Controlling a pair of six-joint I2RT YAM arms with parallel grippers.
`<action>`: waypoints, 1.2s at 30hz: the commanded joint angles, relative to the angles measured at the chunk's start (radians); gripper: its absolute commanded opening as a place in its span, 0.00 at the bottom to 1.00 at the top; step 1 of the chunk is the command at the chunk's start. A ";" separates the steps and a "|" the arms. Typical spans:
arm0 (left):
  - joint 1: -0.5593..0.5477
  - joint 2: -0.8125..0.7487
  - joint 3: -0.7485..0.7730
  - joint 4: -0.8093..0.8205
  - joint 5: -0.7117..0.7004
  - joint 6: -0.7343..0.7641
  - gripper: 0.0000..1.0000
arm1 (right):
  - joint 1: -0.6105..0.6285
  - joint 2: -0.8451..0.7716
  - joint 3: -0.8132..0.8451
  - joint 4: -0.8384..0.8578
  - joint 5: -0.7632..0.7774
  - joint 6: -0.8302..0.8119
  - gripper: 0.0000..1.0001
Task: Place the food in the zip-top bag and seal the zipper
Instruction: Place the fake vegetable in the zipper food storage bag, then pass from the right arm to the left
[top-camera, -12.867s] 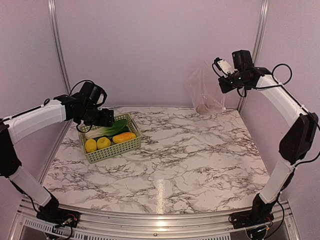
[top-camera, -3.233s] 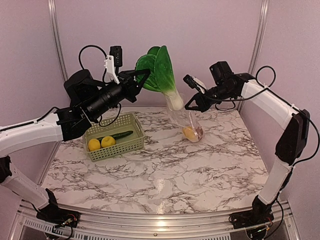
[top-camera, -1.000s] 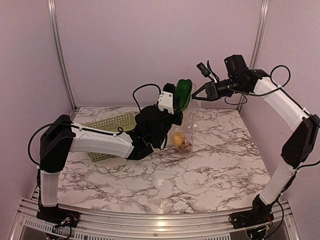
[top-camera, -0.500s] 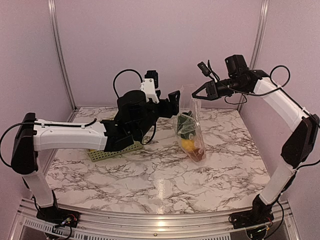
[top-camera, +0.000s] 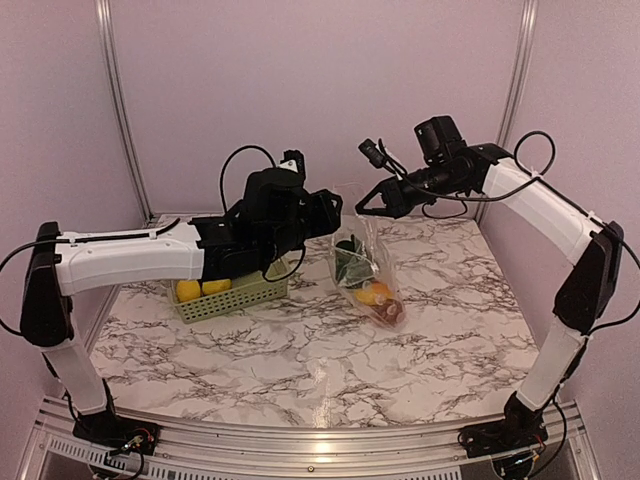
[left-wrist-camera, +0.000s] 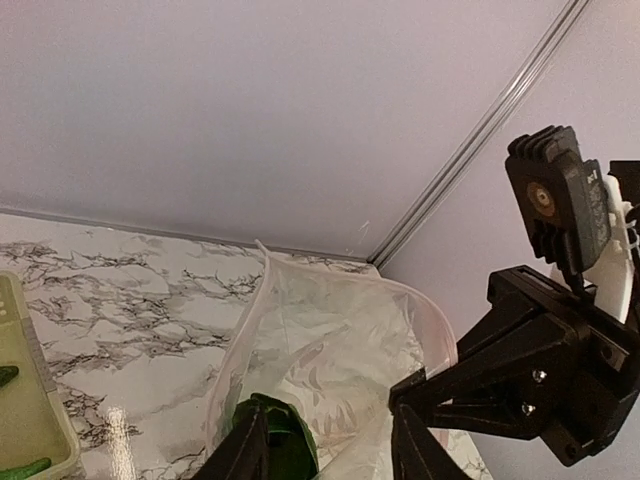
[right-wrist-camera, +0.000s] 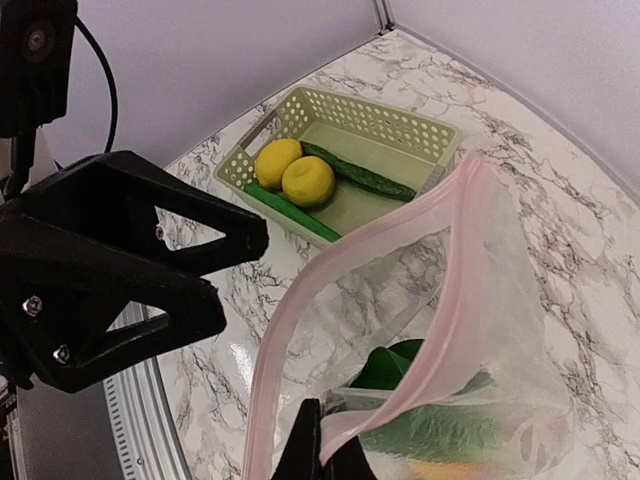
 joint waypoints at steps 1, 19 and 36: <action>0.048 0.071 0.101 -0.279 0.109 -0.139 0.41 | 0.026 0.021 0.028 0.015 0.051 -0.025 0.00; 0.129 0.141 0.126 -0.342 0.426 -0.223 0.00 | 0.037 0.057 -0.001 0.015 0.178 -0.070 0.00; 0.109 -0.007 -0.007 -0.426 0.339 -0.326 0.57 | 0.048 0.061 -0.022 0.006 0.130 -0.087 0.00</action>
